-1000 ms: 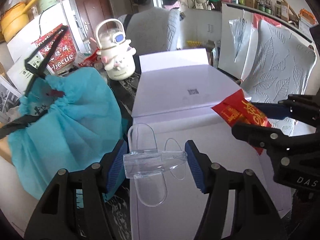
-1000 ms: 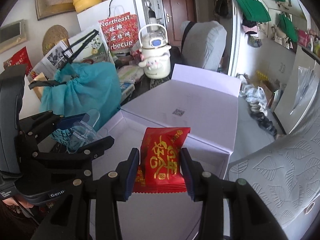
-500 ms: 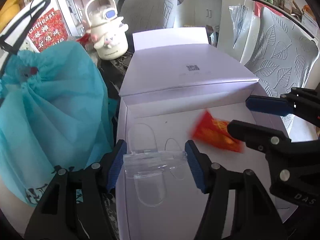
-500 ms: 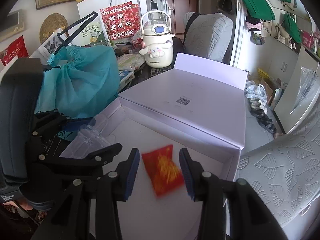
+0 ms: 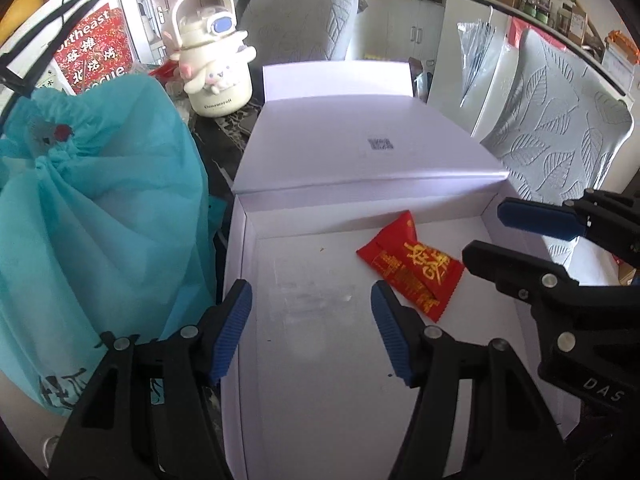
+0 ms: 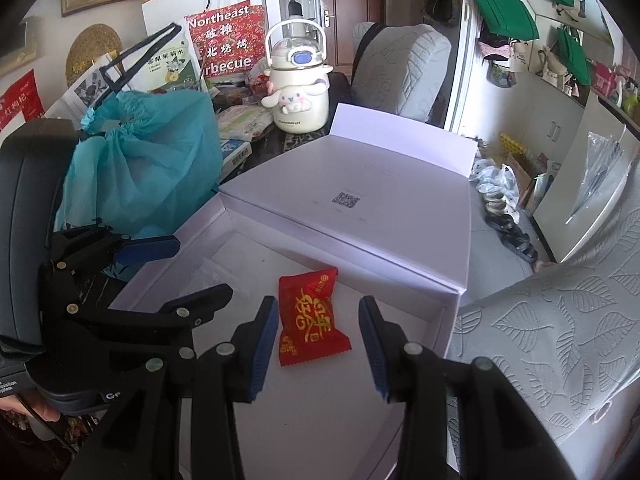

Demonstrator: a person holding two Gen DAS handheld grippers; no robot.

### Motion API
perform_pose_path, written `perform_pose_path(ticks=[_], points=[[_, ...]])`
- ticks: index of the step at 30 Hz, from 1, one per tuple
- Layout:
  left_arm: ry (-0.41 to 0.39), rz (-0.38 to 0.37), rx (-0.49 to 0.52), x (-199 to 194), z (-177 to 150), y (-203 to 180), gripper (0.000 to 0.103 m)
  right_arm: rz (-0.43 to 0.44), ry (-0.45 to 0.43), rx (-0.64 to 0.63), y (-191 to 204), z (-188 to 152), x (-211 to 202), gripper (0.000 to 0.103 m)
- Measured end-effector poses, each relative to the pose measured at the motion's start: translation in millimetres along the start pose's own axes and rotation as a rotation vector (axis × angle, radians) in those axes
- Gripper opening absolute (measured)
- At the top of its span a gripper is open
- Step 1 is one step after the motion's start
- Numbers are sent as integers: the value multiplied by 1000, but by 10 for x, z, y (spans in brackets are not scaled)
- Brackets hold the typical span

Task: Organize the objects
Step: 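Release the red packet into the box while the left tool lowers the toy, then open and withdraw both tools from the white box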

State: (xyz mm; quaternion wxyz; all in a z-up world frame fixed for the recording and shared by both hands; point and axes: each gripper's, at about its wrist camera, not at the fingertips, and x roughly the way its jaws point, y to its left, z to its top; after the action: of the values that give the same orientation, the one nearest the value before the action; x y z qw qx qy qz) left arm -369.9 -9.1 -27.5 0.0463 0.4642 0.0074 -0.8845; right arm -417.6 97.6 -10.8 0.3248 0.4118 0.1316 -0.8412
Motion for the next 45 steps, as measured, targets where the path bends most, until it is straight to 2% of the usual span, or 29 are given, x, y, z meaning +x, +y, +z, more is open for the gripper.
perform_pose_path(ticks=[15,20,24,29,34,45], points=[[-89,17,-10,-377,74,26,61,-40,-54,15,-8,62,-294,44],[-110,29,-21,-536,78,57,61,-58,-88,18,24,71,-463,49],[-140,60,-43,-696,3,84,64,-60,-110,12,82,78,-579,53],[-137,96,-36,-842,-28,96,65,-63,-117,9,172,68,-708,55],[-180,118,-48,-1135,-73,128,76,-72,-137,7,262,14,-948,61],[-235,145,-60,-1771,-229,112,84,-92,-172,9,425,-138,-1510,67]])
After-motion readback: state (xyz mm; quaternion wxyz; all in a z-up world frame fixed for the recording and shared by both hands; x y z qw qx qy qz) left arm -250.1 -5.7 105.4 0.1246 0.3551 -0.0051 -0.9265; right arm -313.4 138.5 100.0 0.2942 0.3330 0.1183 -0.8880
